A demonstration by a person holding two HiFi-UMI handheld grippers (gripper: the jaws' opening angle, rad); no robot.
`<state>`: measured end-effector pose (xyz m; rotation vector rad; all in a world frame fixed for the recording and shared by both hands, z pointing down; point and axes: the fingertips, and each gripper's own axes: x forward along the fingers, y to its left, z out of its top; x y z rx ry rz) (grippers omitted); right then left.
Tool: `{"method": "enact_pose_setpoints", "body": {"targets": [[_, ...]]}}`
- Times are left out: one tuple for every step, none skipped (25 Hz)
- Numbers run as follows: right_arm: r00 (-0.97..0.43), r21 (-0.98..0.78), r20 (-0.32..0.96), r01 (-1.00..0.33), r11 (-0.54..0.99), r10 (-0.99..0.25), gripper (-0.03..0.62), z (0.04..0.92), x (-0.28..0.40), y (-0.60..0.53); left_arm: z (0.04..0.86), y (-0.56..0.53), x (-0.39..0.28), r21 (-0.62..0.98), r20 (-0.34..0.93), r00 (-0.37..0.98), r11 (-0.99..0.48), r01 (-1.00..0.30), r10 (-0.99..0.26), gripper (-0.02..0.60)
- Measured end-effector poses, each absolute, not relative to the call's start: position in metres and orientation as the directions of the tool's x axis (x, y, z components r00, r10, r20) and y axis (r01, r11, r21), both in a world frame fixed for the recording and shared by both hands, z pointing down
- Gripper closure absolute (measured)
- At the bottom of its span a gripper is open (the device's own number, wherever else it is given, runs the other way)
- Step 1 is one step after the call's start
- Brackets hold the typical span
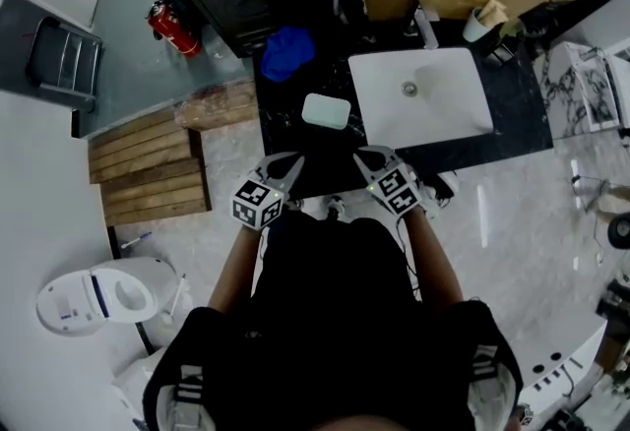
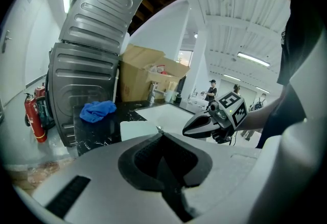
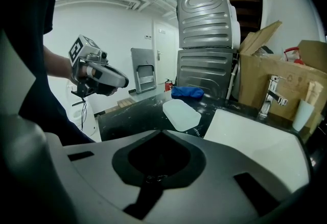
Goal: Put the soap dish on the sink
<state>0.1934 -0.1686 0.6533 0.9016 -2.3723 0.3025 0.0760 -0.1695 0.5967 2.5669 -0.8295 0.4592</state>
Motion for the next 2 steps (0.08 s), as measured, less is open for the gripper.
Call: {"method": "enact_pose_setpoints", "body": {"targets": [[-0.606, -0.008, 0.59, -0.666, 0.746, -0.534, 0.6, 0.6535, 0.1938, -0.1684, 0.596, -0.1695, 0.0766, 0.273, 0.42, 0.77, -0.743, -0.612, -0.48, 0.581], [-0.606, -0.01, 0.59, -0.666, 0.746, -0.533, 0.6, 0.6536, 0.1942, -0.1684, 0.5954, -0.1697, 0.077, 0.273, 0.419, 0.771, -0.743, -0.611, -0.48, 0.581]]}}
